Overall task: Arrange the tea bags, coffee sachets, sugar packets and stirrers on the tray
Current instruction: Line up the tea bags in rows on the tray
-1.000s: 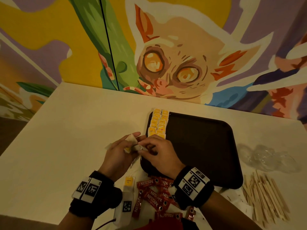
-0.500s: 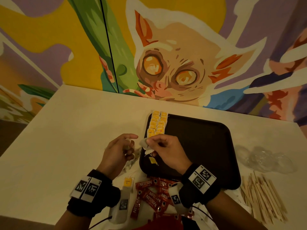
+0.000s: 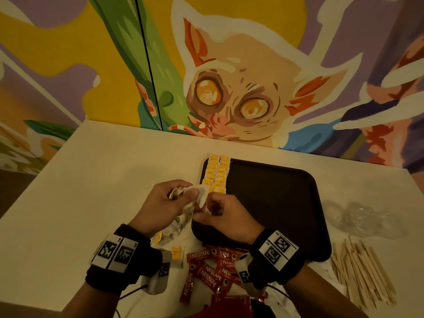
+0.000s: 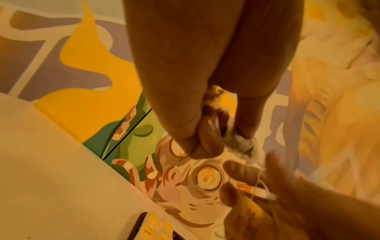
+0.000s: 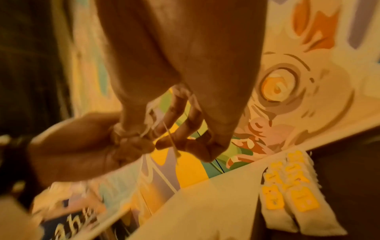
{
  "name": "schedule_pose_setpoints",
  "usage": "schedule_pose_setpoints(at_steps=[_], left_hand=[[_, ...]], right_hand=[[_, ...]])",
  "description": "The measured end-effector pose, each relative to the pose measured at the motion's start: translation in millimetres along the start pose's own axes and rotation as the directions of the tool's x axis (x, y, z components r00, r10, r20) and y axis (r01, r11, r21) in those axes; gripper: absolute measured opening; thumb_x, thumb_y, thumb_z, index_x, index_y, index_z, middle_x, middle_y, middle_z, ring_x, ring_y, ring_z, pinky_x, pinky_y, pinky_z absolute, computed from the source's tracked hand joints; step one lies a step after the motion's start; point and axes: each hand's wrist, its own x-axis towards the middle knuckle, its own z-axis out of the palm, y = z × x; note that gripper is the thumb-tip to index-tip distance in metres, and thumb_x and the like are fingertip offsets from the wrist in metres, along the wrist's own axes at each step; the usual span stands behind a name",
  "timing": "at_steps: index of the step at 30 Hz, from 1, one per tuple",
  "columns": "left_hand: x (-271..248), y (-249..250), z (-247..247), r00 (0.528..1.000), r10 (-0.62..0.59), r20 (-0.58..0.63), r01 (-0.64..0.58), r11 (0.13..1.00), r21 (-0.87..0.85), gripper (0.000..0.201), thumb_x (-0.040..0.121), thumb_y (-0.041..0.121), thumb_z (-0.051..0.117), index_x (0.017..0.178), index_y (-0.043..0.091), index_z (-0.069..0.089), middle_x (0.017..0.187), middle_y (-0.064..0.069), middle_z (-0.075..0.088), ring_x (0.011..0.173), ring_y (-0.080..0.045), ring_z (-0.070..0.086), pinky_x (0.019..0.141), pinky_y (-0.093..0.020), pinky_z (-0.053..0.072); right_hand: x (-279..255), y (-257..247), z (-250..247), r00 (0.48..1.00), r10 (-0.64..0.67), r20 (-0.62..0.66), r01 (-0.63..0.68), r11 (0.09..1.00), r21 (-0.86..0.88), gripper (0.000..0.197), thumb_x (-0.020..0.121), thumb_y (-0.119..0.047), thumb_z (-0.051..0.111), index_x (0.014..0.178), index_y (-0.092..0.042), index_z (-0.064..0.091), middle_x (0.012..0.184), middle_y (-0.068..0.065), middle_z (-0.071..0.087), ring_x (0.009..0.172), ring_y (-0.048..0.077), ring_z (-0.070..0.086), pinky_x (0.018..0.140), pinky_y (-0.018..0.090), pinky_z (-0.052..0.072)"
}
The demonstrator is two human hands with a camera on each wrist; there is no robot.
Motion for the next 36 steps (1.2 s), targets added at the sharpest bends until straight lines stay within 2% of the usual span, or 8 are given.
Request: schedule_pose_setpoints(at_steps=[3, 7, 10, 15, 19, 22, 26, 36], left_hand=[[1.2, -2.9, 0.2, 0.996, -0.055, -0.065, 0.049, 0.995, -0.084, 0.017, 0.090, 0.023, 0.065, 0.090, 0.007, 0.069, 0.057, 0.009, 0.050, 0.053, -0.012, 0.042, 0.056, -0.028, 0.044], [-0.4, -9.0, -2.3, 0.992, -0.079, -0.096, 0.065, 0.987, -0.145, 0.017, 0.093, 0.016, 0.060, 0.084, 0.003, 0.065, 0.053, 0.010, 0.044, 0.048, -0.007, 0.037, 0.050, -0.023, 0.038], [-3.2, -11.8, 0.2, 0.990, -0.070, -0.121, 0.054, 0.990, -0.132, 0.016, 0.094, 0.017, 0.060, 0.083, 0.005, 0.064, 0.053, 0.011, 0.040, 0.049, -0.008, 0.036, 0.049, -0.022, 0.036], [-6.1, -13.5, 11.2, 0.978, -0.060, -0.201, 0.028, 0.987, -0.156, 0.014, 0.093, 0.020, 0.062, 0.083, 0.010, 0.065, 0.053, 0.010, 0.040, 0.051, -0.013, 0.035, 0.054, -0.030, 0.036], [-9.0, -12.1, 20.3, 0.963, -0.046, -0.267, 0.002, 0.987, -0.163, 0.014, 0.093, 0.021, 0.061, 0.082, 0.013, 0.065, 0.053, 0.015, 0.048, 0.050, -0.007, 0.039, 0.056, -0.032, 0.041], [-10.3, -15.1, 26.3, 0.950, -0.036, -0.310, -0.015, 0.987, -0.159, 0.013, 0.092, 0.024, 0.062, 0.083, 0.016, 0.066, 0.058, 0.017, 0.052, 0.054, -0.004, 0.045, 0.060, -0.030, 0.044], [-10.9, -18.7, 30.5, 0.948, -0.024, -0.316, -0.031, 0.985, -0.169, 0.013, 0.092, 0.026, 0.063, 0.087, 0.014, 0.067, 0.060, 0.012, 0.052, 0.053, -0.004, 0.043, 0.055, -0.028, 0.042], [-13.3, -15.8, 27.9, 0.977, -0.012, -0.212, -0.035, 0.976, -0.216, 0.013, 0.093, 0.023, 0.058, 0.089, 0.014, 0.066, 0.057, 0.008, 0.046, 0.051, -0.011, 0.036, 0.048, -0.025, 0.036]], right_hand=[[-1.1, 4.8, 1.2, 1.000, -0.001, -0.024, 0.000, 0.999, -0.043, 0.016, 0.093, -0.017, 0.065, 0.083, -0.029, 0.070, 0.077, -0.022, 0.067, 0.073, -0.002, 0.060, 0.070, 0.018, 0.046], [-2.8, 1.6, -4.0, 0.996, 0.033, -0.078, -0.025, 0.995, 0.094, 0.024, 0.101, -0.013, 0.050, 0.104, -0.004, 0.072, 0.090, -0.005, 0.071, 0.073, 0.010, 0.060, 0.064, 0.024, 0.052], [-3.6, -4.7, -5.7, 0.995, 0.034, -0.094, -0.012, 0.975, 0.223, 0.026, 0.103, -0.007, 0.043, 0.111, -0.006, 0.068, 0.099, 0.011, 0.064, 0.074, 0.010, 0.062, 0.068, 0.023, 0.053], [-2.2, -15.5, -6.3, 0.988, 0.031, -0.153, 0.017, 0.952, 0.307, 0.028, 0.100, 0.001, 0.046, 0.112, -0.011, 0.068, 0.105, 0.020, 0.066, 0.084, 0.018, 0.071, 0.081, 0.026, 0.056], [-0.9, -19.1, -1.7, 0.951, 0.067, -0.302, 0.023, 0.958, 0.287, 0.015, 0.087, -0.006, 0.069, 0.097, -0.017, 0.073, 0.097, 0.012, 0.074, 0.085, 0.019, 0.071, 0.078, 0.027, 0.057], [-2.0, -19.0, 1.9, 0.928, 0.156, -0.338, 0.000, 0.909, 0.418, 0.011, 0.083, -0.008, 0.074, 0.087, -0.018, 0.074, 0.086, 0.011, 0.074, 0.073, 0.018, 0.064, 0.070, 0.025, 0.052], [-3.1, -20.1, 6.3, 0.940, 0.201, -0.274, 0.002, 0.803, 0.596, 0.013, 0.090, 0.001, 0.061, 0.099, -0.004, 0.070, 0.082, 0.012, 0.070, 0.070, 0.014, 0.065, 0.068, 0.021, 0.055], [1.0, -19.2, 5.6, 0.942, 0.176, -0.285, -0.018, 0.876, 0.481, 0.026, 0.091, 0.000, 0.063, 0.116, -0.004, 0.065, 0.088, 0.020, 0.068, 0.069, 0.020, 0.064, 0.069, 0.027, 0.055]])
